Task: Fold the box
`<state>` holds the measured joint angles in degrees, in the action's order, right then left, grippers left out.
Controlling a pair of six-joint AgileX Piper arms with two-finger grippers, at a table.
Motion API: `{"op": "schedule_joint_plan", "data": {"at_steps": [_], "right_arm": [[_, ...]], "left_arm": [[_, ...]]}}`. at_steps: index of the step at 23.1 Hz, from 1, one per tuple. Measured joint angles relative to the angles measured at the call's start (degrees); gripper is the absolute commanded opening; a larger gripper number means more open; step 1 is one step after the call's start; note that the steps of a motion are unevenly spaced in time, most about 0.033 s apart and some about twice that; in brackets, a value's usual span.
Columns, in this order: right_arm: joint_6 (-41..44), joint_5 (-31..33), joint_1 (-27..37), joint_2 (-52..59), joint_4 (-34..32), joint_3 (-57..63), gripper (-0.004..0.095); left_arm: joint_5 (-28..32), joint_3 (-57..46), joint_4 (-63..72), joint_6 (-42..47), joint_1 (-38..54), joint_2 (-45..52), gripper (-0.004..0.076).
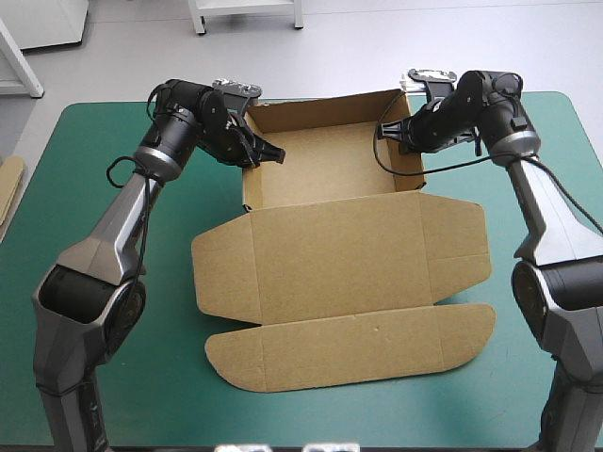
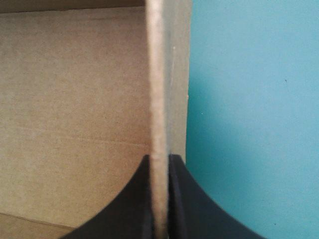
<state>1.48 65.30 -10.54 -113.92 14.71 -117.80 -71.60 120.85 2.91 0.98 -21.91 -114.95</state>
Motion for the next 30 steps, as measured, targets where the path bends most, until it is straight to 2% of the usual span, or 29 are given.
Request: {"op": "schedule_joint_plan", "data": {"at_steps": [2,5,13,17,30], "right_arm": [[0.14,0.45,0.0,0.0,0.0,0.0,-0.0011],[0.6,0.87,-0.57,0.0,-1.6,0.05,-0.0008],[3.44,1.6,-7.0,-1.59,-12.22,0.05,-0.0007],[4.89,3.58,-7.36,-3.92,-13.62,0.05,-0.0007],[5.12,3.92,-7.42,-8.56,-14.09,-0.07,-0.0015]], "left_arm": [[0.06,0.0,-0.2,0.4,0.0,-0.85,-0.0008],[0.36,0.0,-0.39,1.31,0.0,-1.95,-0.0008],[-0.12,0.0,-2.91,2.04,0.18,-2.64,-0.0008],[-0.12,0.0,-2.91,2.04,0.13,-4.74,-0.0008],[0.88,0.65,-3.64,3.19,0.09,-10.16,-0.0008]]}}
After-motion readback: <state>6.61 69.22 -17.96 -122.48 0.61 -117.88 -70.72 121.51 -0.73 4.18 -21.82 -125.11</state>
